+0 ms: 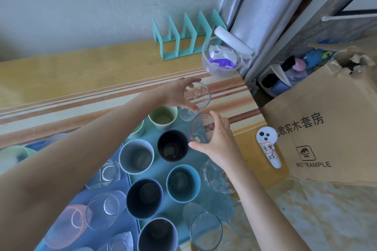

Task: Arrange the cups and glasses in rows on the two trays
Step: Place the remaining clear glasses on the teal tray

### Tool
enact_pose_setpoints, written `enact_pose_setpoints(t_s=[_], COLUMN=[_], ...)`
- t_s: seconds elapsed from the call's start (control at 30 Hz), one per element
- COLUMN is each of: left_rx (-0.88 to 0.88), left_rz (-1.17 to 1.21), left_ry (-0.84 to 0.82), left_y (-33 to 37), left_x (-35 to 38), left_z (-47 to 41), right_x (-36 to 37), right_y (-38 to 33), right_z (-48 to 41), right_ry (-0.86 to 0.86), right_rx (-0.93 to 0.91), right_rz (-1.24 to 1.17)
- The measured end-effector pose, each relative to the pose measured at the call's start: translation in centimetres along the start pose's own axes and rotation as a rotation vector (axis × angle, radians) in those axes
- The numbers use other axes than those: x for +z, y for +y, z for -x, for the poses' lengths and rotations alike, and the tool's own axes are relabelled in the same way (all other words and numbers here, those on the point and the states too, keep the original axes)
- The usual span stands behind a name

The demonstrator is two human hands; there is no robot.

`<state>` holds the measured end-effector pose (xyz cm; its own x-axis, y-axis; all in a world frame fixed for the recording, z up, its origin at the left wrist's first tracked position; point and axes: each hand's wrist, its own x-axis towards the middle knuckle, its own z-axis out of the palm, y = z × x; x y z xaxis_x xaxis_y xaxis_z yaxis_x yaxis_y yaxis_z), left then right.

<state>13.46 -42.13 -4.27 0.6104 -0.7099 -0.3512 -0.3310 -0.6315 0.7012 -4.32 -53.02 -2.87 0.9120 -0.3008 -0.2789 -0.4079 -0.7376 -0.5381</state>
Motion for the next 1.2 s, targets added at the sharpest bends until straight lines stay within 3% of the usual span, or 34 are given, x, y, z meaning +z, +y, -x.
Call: enact_pose_setpoints(t_s=[0.57, 0.77, 1.03, 1.2], left_rx=[-0.043, -0.023, -0.015, 0.009], left_rz=[0.071, 0.196, 0.085, 0.089], left_ry=[0.005, 0.148, 0.192, 0.283], left_y=[0.5, -0.7, -2.8, -2.7], left_x=[-0.1, -1.4, -2.5, -3.3], left_z=[0.8, 3.9, 9.1, 11.8], right_x=[-0.6, -1.1, -1.5, -2.9], right_y=[-0.1, 0.1, 0.2, -0.9], right_z=[0.1, 0.0, 0.2, 0.9], right_ry=[-0.068, -0.1, -0.142, 0.032], right_rx=[0.014, 0.004, 0.008, -0.031], right_rz=[0.0, 0.011, 0.048, 0.003])
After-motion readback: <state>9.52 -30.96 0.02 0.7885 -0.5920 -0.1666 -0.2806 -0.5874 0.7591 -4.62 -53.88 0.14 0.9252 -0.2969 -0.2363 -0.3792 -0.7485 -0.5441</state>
